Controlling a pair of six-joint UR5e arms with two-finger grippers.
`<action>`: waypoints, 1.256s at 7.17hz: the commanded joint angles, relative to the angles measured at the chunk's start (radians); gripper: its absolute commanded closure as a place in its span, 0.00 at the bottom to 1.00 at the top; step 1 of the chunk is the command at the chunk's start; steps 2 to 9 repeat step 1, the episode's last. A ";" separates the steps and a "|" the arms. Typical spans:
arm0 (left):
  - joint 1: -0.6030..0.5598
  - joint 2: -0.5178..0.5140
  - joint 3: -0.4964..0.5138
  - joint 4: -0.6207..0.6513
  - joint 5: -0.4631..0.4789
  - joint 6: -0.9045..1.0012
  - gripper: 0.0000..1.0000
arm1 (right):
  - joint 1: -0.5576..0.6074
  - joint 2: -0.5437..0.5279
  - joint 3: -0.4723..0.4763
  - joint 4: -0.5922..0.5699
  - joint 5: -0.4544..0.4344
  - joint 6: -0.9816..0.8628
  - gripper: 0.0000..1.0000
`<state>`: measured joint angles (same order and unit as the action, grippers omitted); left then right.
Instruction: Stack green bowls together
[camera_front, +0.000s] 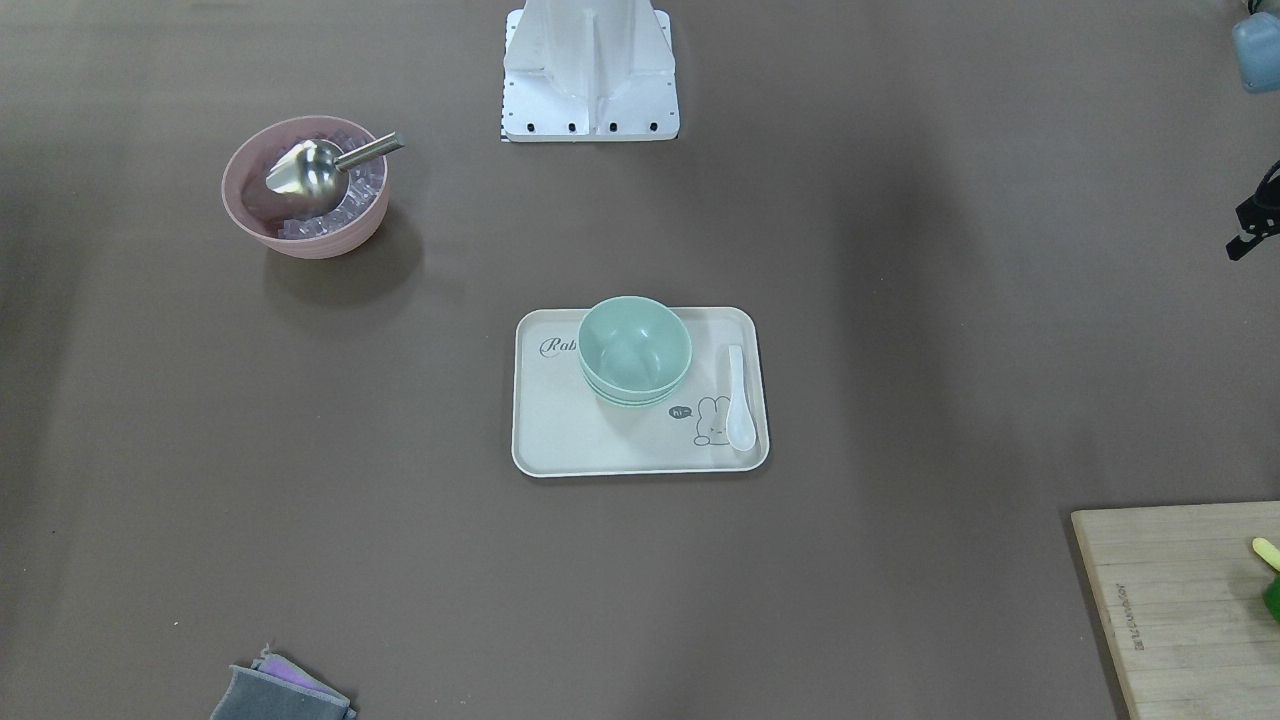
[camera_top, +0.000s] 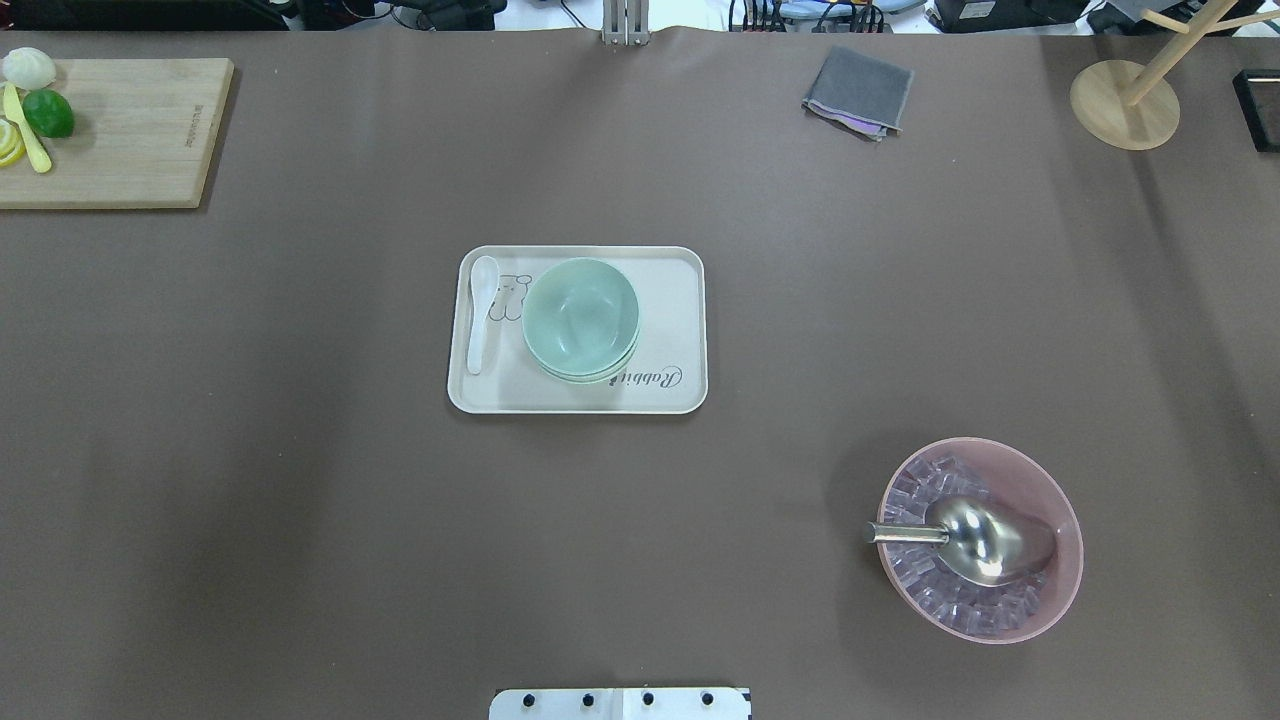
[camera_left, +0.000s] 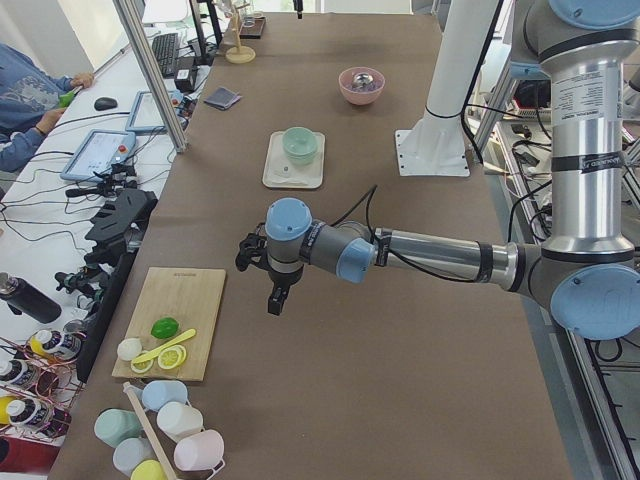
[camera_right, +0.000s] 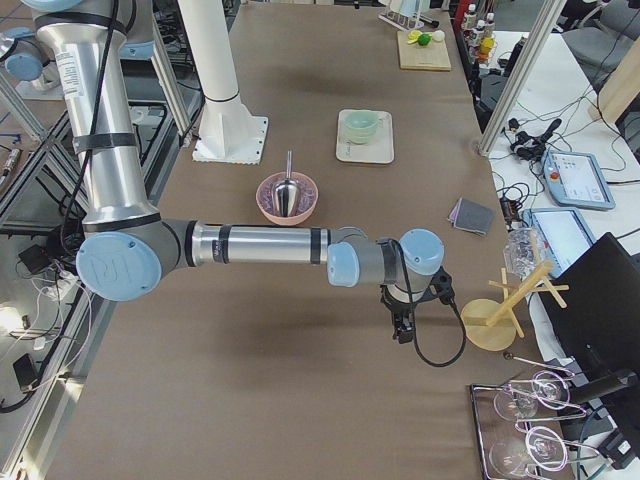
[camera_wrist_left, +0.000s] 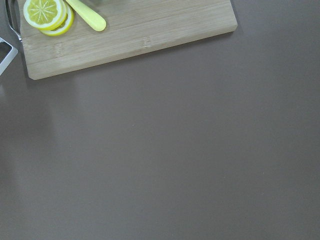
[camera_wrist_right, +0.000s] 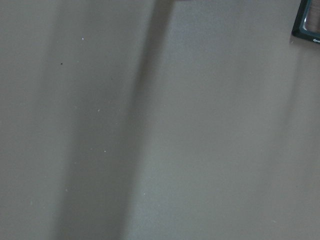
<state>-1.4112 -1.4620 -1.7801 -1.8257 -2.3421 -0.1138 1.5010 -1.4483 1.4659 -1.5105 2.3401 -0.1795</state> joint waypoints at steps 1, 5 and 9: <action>-0.002 -0.027 -0.001 -0.003 0.003 -0.001 0.02 | 0.010 -0.058 0.076 -0.001 -0.010 0.002 0.00; -0.002 -0.027 -0.001 -0.003 0.003 -0.001 0.02 | 0.010 -0.058 0.076 -0.001 -0.010 0.002 0.00; -0.002 -0.027 -0.001 -0.003 0.003 -0.001 0.02 | 0.010 -0.058 0.076 -0.001 -0.010 0.002 0.00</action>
